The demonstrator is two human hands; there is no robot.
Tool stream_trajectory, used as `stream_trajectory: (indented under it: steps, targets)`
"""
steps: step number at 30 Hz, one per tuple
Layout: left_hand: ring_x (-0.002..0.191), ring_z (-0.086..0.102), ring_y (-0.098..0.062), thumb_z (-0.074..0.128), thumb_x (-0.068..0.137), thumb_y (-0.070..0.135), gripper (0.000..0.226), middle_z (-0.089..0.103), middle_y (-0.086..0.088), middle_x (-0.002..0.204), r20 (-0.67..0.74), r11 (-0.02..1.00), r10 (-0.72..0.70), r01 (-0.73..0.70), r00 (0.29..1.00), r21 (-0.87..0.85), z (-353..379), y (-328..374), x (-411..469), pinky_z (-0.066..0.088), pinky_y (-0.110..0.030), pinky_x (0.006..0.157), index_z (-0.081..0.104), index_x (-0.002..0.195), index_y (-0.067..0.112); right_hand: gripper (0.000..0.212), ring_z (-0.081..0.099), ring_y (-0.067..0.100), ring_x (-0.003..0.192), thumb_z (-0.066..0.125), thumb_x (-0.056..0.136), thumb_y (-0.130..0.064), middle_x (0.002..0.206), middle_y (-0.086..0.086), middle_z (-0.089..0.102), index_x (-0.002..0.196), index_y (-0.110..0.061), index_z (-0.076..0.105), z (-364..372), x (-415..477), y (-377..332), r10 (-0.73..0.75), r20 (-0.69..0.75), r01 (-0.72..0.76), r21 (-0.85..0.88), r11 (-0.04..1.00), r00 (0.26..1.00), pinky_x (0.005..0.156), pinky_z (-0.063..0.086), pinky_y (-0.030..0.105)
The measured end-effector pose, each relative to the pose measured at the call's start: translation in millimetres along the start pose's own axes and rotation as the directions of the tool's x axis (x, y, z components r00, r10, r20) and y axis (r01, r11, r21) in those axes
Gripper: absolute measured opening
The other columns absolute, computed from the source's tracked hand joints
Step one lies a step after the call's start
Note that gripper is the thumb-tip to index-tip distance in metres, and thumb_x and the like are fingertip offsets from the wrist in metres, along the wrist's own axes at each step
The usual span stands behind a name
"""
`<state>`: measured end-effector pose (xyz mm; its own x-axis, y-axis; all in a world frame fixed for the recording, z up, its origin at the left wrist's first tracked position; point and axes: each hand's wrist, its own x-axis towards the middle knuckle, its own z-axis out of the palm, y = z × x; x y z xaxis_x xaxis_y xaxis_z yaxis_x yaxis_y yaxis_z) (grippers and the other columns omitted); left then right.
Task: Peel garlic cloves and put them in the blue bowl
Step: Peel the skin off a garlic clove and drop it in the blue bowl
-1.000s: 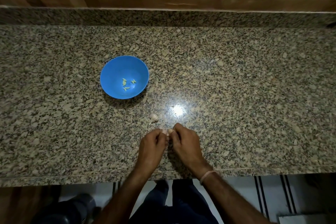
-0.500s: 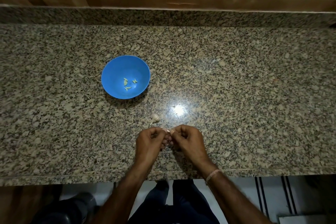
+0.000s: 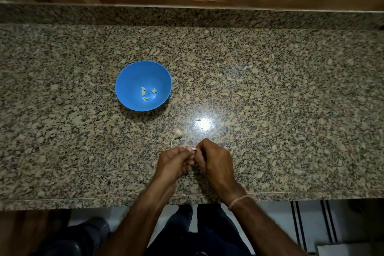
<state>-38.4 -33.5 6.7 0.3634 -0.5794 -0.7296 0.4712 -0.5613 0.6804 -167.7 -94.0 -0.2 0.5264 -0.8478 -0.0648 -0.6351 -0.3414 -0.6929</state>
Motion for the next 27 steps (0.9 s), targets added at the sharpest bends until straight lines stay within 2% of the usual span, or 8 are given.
stream_trajectory:
  steps: [2,4,5,7,10,12,22,27]
  targets:
    - [0.065,0.066,-0.010,0.069,0.099,0.020,0.016,0.074,0.001,0.074,-0.009,0.884,0.316,-0.291,0.949,0.365,-1,-4,-1,0.049,-0.021,0.057,0.076,0.087,0.011,0.019,0.053,0.014,0.055,0.056,0.096,-0.030,0.065,-0.007,0.061,0.080,-0.021,0.058,1,0,-2,0.112,-0.004,-0.110,0.113,0.987,0.994,0.051,0.039,0.032]
    - [0.070,0.064,-0.006,0.066,0.100,0.021,0.013,0.069,0.009,0.077,0.122,0.542,0.624,-0.539,0.772,0.645,-4,-6,-3,0.045,-0.016,0.058,0.073,0.090,0.017,0.018,0.063,0.011,0.058,0.071,0.095,-0.028,0.066,-0.004,0.068,0.078,-0.020,0.067,1,2,-4,0.279,0.013,-0.271,0.282,0.920,0.960,0.052,0.048,0.028]
    - [0.073,0.064,-0.004,0.066,0.100,0.021,0.010,0.068,0.011,0.081,0.169,0.467,0.672,-0.589,0.721,0.659,-6,-5,-1,0.045,-0.013,0.060,0.074,0.094,0.018,0.016,0.066,0.009,0.059,0.075,0.093,-0.025,0.067,-0.003,0.071,0.079,-0.018,0.070,0,4,-5,0.343,0.042,-0.335,0.365,0.869,0.938,0.052,0.050,0.024]
    - [0.079,0.068,-0.003,0.067,0.099,0.021,0.009,0.072,0.011,0.086,0.146,0.547,0.639,-0.580,0.755,0.604,-7,-4,0,0.051,-0.015,0.065,0.077,0.100,0.020,0.015,0.067,0.005,0.058,0.077,0.091,-0.021,0.068,0.001,0.073,0.080,-0.014,0.072,-3,5,-7,0.382,0.091,-0.380,0.452,0.807,0.920,0.054,0.050,0.018]
    - [0.074,0.072,-0.013,0.069,0.098,0.022,0.014,0.077,0.002,0.078,0.049,0.860,0.370,-0.363,0.928,0.358,-5,0,6,0.058,-0.028,0.069,0.081,0.091,0.017,0.018,0.057,0.006,0.054,0.075,0.093,-0.023,0.063,-0.001,0.066,0.078,-0.018,0.068,-3,5,-3,0.225,0.019,-0.220,0.304,0.927,0.974,0.053,0.041,0.015]
    - [0.068,0.068,-0.017,0.069,0.099,0.020,0.019,0.075,-0.005,0.072,0.035,0.942,0.240,-0.242,0.970,0.232,-4,0,9,0.055,-0.032,0.066,0.080,0.085,0.012,0.015,0.060,0.011,0.056,0.073,0.092,-0.023,0.063,-0.005,0.066,0.078,-0.021,0.068,-2,6,-2,0.178,0.006,-0.174,0.225,0.959,0.984,0.054,0.043,0.018]
    - [0.069,0.069,-0.011,0.070,0.099,0.029,0.023,0.077,-0.004,0.077,-0.108,0.971,0.193,-0.174,0.975,0.161,3,-12,12,0.055,-0.029,0.066,0.077,0.101,0.006,0.016,0.058,0.011,0.060,0.066,0.097,-0.021,0.067,-0.006,0.063,0.081,-0.020,0.065,2,2,8,0.116,-0.005,-0.115,0.087,0.990,0.993,0.058,0.050,0.040]
    - [0.055,0.056,-0.004,0.068,0.099,0.036,0.028,0.064,0.005,0.061,-0.083,0.809,0.418,-0.330,0.905,0.486,3,-13,5,0.044,-0.023,0.053,0.069,0.076,0.022,0.026,0.058,0.016,0.100,0.056,0.096,-0.015,0.109,-0.002,0.067,0.115,-0.017,0.074,0,-3,13,0.008,-0.094,-0.016,-0.078,0.997,0.996,0.082,0.049,0.032]
